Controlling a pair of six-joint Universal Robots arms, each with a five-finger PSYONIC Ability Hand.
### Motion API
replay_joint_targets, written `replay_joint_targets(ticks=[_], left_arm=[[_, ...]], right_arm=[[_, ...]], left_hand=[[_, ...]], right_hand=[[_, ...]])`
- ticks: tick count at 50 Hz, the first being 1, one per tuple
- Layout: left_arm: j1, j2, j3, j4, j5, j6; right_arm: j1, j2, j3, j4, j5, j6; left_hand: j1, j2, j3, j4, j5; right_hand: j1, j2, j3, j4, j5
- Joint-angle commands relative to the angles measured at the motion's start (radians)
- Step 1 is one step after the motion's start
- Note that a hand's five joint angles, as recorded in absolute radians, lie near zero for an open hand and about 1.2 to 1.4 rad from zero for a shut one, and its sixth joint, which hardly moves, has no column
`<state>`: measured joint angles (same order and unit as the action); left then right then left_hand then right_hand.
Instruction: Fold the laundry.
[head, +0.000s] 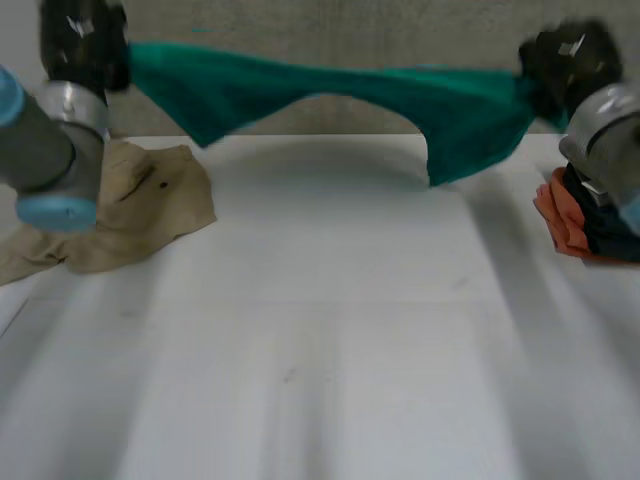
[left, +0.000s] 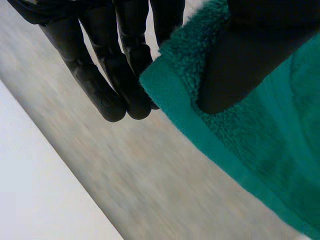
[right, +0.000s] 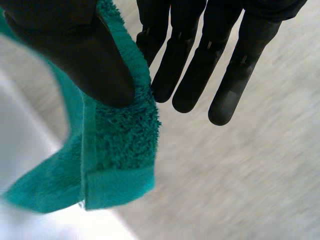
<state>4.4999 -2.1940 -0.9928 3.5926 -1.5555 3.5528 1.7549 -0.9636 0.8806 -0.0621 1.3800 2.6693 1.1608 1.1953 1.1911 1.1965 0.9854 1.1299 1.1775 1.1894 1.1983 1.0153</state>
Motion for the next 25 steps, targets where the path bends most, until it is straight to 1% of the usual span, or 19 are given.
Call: replay_joint_targets(ticks=[1, 3, 6, 7, 8, 10, 11, 14, 15, 18, 19, 21, 24, 25], left_arm=[[0.015, -0.035, -0.21, -0.041, 0.08, 0.02], [0.022, -0.032, -0.257, -0.064, 0.103, 0.041], [0.042, -0.017, -0.348, -0.139, 0.141, 0.118], [0.047, -0.009, -0.369, -0.159, 0.147, 0.139], [0.054, 0.009, -0.404, -0.204, 0.156, 0.187], [0.059, 0.032, -0.44, -0.247, 0.158, 0.23], [0.062, 0.055, -0.472, -0.293, 0.157, 0.266], [0.064, 0.094, -0.518, -0.372, 0.146, 0.32], [0.064, 0.118, -0.55, -0.427, 0.134, 0.354], [0.064, 0.157, -0.598, -0.532, 0.114, 0.402], [0.061, 0.183, -0.627, -0.613, 0.097, 0.435], [0.059, 0.224, -0.662, -0.726, 0.074, 0.489], [0.056, 0.264, -0.685, -0.81, 0.055, 0.535], [0.056, 0.292, -0.696, -0.84, 0.049, 0.556]], right_arm=[[-0.012, 0.117, 0.084, 0.165, -0.05, -0.045], [-0.015, 0.132, 0.112, 0.2, -0.055, -0.077], [-0.022, 0.148, 0.169, 0.267, -0.052, -0.166], [-0.025, 0.145, 0.182, 0.286, -0.052, -0.183], [-0.031, 0.132, 0.208, 0.324, -0.053, -0.219], [-0.037, 0.114, 0.236, 0.369, -0.049, -0.262], [-0.041, 0.094, 0.26, 0.411, -0.045, -0.294], [-0.051, 0.068, 0.294, 0.501, -0.036, -0.356], [-0.057, 0.048, 0.317, 0.574, -0.023, -0.405], [-0.069, 0.008, 0.359, 0.706, 0.013, -0.492], [-0.084, -0.022, 0.388, 0.788, 0.037, -0.552], [-0.112, -0.073, 0.437, 0.887, 0.053, -0.641], [-0.133, -0.113, 0.475, 0.907, 0.042, -0.725], [-0.144, -0.131, 0.492, 0.894, 0.036, -0.777]], left_hand=[[0.235, 0.201, 0.205, 0.2, 0.236], [0.235, 0.201, 0.205, 0.2, 0.236], [0.235, 0.201, 0.205, 0.2, 0.236], [0.235, 0.201, 0.205, 0.2, 0.236], [0.235, 0.201, 0.205, 0.2, 0.236], [0.235, 0.201, 0.205, 0.2, 0.236], [0.235, 0.201, 0.205, 0.2, 0.236], [0.235, 0.201, 0.205, 0.2, 0.236], [0.235, 0.201, 0.205, 0.2, 0.236], [0.235, 0.201, 0.205, 0.2, 0.236], [0.235, 0.201, 0.205, 0.2, 0.236], [0.235, 0.201, 0.205, 0.2, 0.236], [0.235, 0.201, 0.205, 0.2, 0.236], [0.235, 0.201, 0.205, 0.2, 0.236]], right_hand=[[0.266, 0.219, 0.207, 0.198, 0.206], [0.266, 0.219, 0.207, 0.198, 0.206], [0.266, 0.219, 0.207, 0.198, 0.206], [0.266, 0.219, 0.207, 0.198, 0.206], [0.266, 0.219, 0.207, 0.198, 0.206], [0.266, 0.219, 0.207, 0.198, 0.206], [0.266, 0.219, 0.207, 0.198, 0.206], [0.266, 0.219, 0.207, 0.198, 0.206], [0.266, 0.219, 0.207, 0.198, 0.206], [0.266, 0.219, 0.207, 0.198, 0.206], [0.266, 0.219, 0.207, 0.198, 0.206], [0.266, 0.219, 0.207, 0.198, 0.206], [0.266, 0.219, 0.207, 0.198, 0.206], [0.266, 0.219, 0.207, 0.198, 0.206]])
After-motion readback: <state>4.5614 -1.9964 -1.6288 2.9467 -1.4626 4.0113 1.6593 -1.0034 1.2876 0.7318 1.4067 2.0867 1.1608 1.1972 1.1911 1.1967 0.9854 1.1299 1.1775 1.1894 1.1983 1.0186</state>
